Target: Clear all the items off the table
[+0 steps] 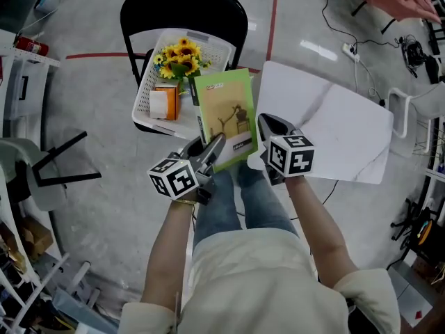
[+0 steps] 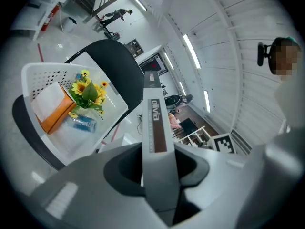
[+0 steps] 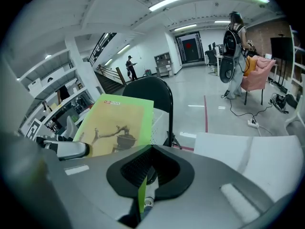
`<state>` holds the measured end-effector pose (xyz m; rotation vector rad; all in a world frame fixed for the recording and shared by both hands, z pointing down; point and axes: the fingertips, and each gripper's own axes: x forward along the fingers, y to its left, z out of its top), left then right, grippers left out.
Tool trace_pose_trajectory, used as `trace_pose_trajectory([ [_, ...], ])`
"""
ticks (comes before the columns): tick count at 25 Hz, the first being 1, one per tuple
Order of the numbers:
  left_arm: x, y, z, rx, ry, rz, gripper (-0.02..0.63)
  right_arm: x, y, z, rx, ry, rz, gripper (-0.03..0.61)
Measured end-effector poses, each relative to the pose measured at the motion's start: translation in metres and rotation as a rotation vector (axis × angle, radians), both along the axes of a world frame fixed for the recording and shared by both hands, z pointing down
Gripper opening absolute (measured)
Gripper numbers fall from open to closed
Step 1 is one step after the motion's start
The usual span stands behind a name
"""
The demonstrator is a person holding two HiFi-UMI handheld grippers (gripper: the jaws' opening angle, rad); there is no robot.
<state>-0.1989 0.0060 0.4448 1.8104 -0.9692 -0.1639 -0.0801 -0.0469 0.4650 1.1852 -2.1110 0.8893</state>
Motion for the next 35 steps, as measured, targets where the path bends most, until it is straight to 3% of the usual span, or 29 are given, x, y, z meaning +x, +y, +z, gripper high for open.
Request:
trace_pose_trajectory([
  [8,-0.06,-0.002,-0.009,-0.034,-0.028,-0.081,0.135,-0.049,0.01,-0.017,-0.025,-0.035,-0.013,-0.002],
  [14,-0.096,-0.017,-0.013,-0.036,-0.084,-0.092,0.137,-0.085,0.007,-0.025,-0.026,-0.031,-0.032,-0.002],
  [26,-0.146,-0.05,-0.009,-0.039,-0.255,-0.005,0.137,-0.119,0.015,-0.02,-0.073,-0.009,-0.014,-0.002],
  [35,-0.148,-0.058,0.028,-0.089,-0.389,0.083,0.137,-0.125,0.023,-0.019,-0.08,-0.01,-0.006,-0.002],
])
